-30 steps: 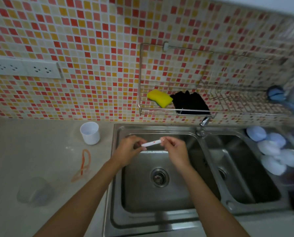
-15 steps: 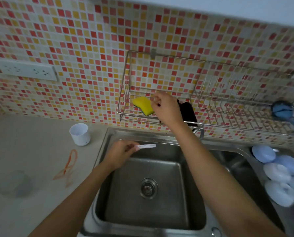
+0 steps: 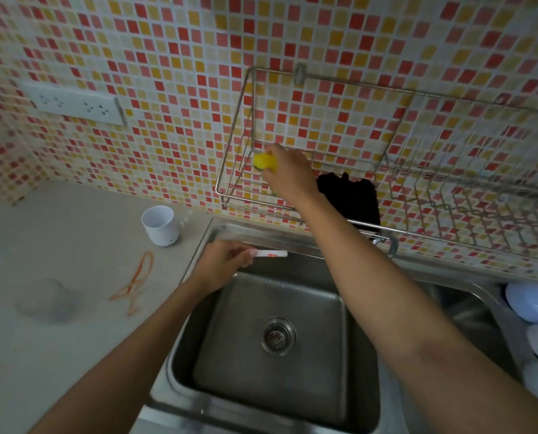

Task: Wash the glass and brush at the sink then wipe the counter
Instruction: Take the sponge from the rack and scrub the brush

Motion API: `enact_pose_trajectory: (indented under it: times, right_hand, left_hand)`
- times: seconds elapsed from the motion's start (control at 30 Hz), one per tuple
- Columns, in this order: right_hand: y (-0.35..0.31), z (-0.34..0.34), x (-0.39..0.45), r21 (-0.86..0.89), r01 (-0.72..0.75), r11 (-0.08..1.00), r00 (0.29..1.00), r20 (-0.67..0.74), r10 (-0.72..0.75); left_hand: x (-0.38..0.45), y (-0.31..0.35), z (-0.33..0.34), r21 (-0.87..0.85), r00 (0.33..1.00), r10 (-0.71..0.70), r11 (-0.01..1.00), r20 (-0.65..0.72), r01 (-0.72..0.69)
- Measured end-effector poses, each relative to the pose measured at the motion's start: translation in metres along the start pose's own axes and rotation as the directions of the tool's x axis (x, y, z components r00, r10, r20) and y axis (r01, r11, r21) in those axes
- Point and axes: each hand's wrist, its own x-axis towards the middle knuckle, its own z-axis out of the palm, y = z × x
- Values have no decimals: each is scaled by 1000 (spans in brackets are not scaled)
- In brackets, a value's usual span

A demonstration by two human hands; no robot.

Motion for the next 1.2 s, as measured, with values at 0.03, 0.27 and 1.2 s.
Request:
enact_pose_trajectory:
  times: [0.03, 0.27, 1.2]
  right_hand:
    - [-2, -10, -6, 62, -3, 998, 996, -84, 8]
    - [-10, -31, -165, 409, 4, 912, 866, -458, 202]
    - [-2, 62, -220, 159, -300, 941, 877, -343, 338]
  left_hand:
    - [0, 0, 2, -8, 1000, -6, 1000, 0, 6]
    - [-2, -1, 12, -66, 999, 18, 998, -35, -20]
    - [-20, 21, 50, -194, 988, -36, 981, -151, 6]
